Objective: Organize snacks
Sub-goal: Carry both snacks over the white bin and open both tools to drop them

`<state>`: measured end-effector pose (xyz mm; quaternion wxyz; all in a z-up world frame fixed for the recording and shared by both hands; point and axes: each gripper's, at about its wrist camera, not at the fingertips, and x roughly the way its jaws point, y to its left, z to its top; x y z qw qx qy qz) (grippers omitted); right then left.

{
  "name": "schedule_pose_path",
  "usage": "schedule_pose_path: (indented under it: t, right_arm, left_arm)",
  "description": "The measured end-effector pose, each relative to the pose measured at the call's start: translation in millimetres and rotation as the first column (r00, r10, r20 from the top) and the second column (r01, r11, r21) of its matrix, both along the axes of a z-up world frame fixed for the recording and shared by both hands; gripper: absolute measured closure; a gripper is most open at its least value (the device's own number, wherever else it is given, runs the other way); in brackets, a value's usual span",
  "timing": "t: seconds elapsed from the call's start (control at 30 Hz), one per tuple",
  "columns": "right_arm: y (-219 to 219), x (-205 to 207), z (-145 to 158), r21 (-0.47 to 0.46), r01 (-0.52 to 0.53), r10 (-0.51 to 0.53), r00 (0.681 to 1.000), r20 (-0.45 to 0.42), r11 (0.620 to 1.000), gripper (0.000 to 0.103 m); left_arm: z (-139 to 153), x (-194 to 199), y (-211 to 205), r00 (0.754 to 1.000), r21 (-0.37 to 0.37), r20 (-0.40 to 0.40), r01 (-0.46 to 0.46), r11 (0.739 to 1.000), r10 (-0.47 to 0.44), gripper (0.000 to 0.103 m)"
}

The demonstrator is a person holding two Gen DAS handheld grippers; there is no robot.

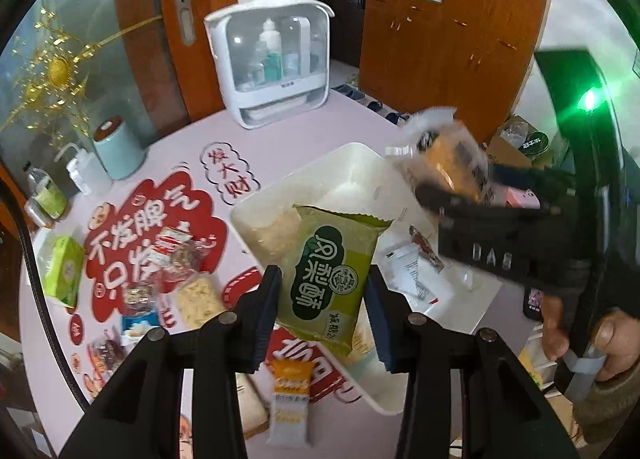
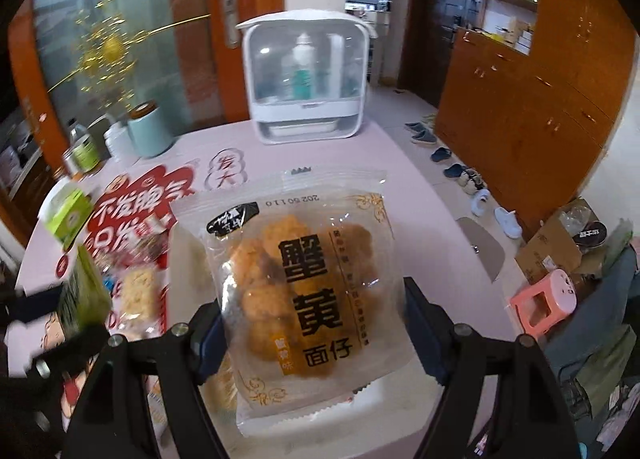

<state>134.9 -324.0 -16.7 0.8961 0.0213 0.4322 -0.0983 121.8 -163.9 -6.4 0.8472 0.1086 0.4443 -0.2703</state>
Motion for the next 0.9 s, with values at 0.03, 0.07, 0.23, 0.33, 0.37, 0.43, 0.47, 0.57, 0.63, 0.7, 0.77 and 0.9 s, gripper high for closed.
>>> schedule_pose_path:
  t: [0.03, 0.07, 0.23, 0.33, 0.37, 0.43, 0.47, 0.57, 0.63, 0.7, 0.77, 0.9]
  right_arm:
    - [-6.3, 5.6, 0.8, -0.003, 0.004, -0.004, 1.000, 0.004, 1.000, 0.025]
    - [-9.9, 10.0, 1.3, -0.006, 0.003, -0.003, 1.000, 0.009, 1.000, 0.025]
    - [-16.3, 32.2, -2.9, -0.046, -0.008, 0.009, 1.000, 0.011, 0.999, 0.024]
    - [-14.7, 43.3, -8.6, -0.052, -0.017, 0.017, 1.000, -0.002, 0.999, 0.024]
    - [-14.1, 48.3, -11.9, -0.053, -0.021, 0.020, 1.000, -0.009, 0.998, 0.024]
    - [-12.8, 53.1, -17.5, -0.053, -0.026, 0.025, 0.999, -0.021, 0.998, 0.023]
    - [-11.3, 56.9, -21.6, -0.052, -0.037, 0.036, 0.999, -0.035, 0.998, 0.023]
    - [-7.8, 64.2, -29.9, -0.027, -0.056, 0.054, 0.997, -0.061, 0.998, 0.021]
    - [-8.1, 67.9, -36.0, 0.007, -0.060, 0.060, 0.994, -0.087, 0.998, 0.021]
    - [-6.3, 69.9, -40.5, 0.027, -0.069, 0.072, 0.992, -0.103, 0.997, 0.020]
    - [1.1, 71.0, -40.8, -0.024, -0.075, 0.072, 0.992, -0.105, 0.997, 0.020]
    - [14.7, 65.9, -30.6, -0.096, -0.110, 0.106, 0.993, -0.043, 0.989, 0.014]
  left_arm:
    - [-3.5, 3.2, -6.1, 1.000, -0.004, -0.007, 0.000, 1.000, 0.000, 0.063]
    - [-6.1, 5.9, -10.7, 1.000, -0.004, -0.012, -0.003, 1.000, 0.003, 0.063]
    - [-18.8, 22.6, -29.1, 0.999, 0.001, -0.030, -0.022, 1.000, 0.022, 0.062]
    - [-26.7, 29.8, -35.1, 0.999, 0.014, -0.033, -0.021, 1.000, 0.021, 0.062]
    - [-29.9, 32.4, -36.3, 0.999, 0.022, -0.039, -0.021, 1.000, 0.021, 0.062]
    - [-36.6, 36.9, -37.1, 0.998, 0.032, -0.050, -0.024, 0.999, 0.025, 0.051]
    - [-38.5, 38.3, -37.3, 0.998, 0.036, -0.052, -0.028, 0.999, 0.030, 0.044]
    - [-40.2, 38.1, -33.7, 0.998, 0.034, -0.050, -0.036, 0.999, 0.038, 0.015]
    - [-40.4, 36.6, -30.9, 0.998, 0.038, -0.054, -0.032, 0.999, 0.034, 0.014]
    - [-41.2, 34.7, -27.0, 0.998, 0.058, -0.050, -0.043, 0.997, 0.046, 0.014]
    - [-40.9, 33.7, -22.4, 0.997, 0.065, -0.048, -0.054, 0.996, 0.057, 0.014]
    - [-38.0, 30.1, -8.1, 0.995, 0.051, -0.055, -0.083, 0.995, 0.086, 0.014]
